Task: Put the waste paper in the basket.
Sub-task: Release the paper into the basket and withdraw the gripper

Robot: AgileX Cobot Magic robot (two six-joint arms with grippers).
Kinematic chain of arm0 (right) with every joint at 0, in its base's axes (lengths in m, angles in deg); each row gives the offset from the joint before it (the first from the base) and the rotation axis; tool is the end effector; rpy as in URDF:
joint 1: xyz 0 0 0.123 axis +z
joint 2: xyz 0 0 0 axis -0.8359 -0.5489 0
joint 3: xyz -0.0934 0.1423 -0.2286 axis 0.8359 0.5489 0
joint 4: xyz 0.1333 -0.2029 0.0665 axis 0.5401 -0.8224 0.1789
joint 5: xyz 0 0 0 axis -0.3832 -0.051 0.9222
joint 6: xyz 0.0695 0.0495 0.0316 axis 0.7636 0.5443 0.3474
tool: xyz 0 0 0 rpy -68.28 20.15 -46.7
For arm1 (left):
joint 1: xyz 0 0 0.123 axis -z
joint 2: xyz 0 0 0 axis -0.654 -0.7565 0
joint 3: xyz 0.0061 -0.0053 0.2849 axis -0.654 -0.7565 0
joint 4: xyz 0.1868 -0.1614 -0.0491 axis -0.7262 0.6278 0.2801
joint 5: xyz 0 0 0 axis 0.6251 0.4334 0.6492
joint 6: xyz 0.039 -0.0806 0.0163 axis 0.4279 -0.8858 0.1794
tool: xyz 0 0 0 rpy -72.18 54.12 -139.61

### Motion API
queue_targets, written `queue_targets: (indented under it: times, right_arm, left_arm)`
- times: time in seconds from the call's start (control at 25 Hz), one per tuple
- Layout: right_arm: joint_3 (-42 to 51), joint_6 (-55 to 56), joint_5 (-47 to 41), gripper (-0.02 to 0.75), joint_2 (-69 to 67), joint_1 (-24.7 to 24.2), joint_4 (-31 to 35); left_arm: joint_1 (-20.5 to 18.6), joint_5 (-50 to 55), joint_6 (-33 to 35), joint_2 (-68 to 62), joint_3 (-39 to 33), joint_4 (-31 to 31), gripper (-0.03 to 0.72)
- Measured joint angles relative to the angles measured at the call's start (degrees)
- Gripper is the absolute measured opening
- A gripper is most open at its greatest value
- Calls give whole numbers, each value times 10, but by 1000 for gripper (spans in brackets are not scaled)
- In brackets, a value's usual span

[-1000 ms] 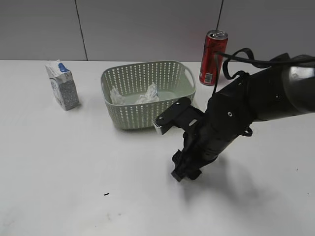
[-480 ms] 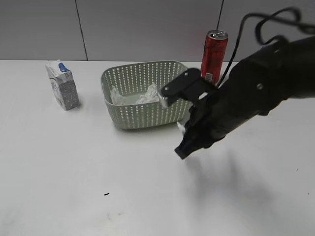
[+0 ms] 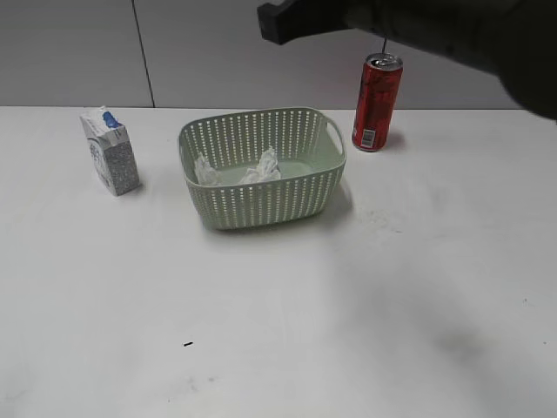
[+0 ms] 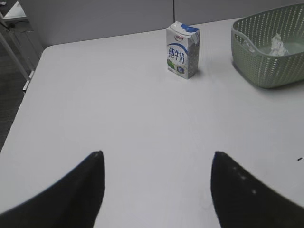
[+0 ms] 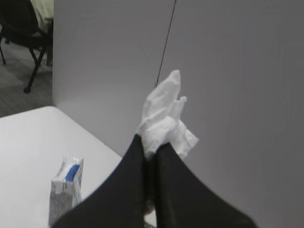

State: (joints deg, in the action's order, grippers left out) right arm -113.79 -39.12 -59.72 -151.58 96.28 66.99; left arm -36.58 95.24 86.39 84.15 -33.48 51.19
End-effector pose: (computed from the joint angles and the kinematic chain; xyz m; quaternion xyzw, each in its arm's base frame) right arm 0.2796 0.2338 0.3108 -0.2973 0.6331 0.1932 0.6881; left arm -0.0075 -0.0112 0.2813 0.1116 0.8363 -0.0459 0.5348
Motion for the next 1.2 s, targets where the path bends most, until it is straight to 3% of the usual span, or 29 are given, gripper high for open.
queue_targets:
  times: [0.08,0.24,0.32,0.6,0.72,0.96,1.04,1.2]
  right_arm:
    - [0,-1,53,-3,-45,-5,21]
    - [0,-1,123,-3,-139,-19,203]
    - [-1,-1,147,-3,-180,-24,250]
    - [-49,0,70,71,-265,-24,187]
    - [-60,1,49,169,-286,-24,194]
    - [-80,2,-21,524,-290,-24,204]
    - [-91,2,-58,575,-288,-24,204]
    - [-131,2,-177,596,-265,-24,205]
  left_arm:
    - [0,0,0,0,0,0,508]
    - [0,0,0,0,0,0,508]
    - [0,0,0,0,0,1,508]
    - [0,0,0,0,0,1,508]
    - [0,0,0,0,0,1,508]
    - [0,0,0,0,0,1,508]
    - [0,0,0,0,0,1,508]
    - [0,0,0,0,0,1,508]
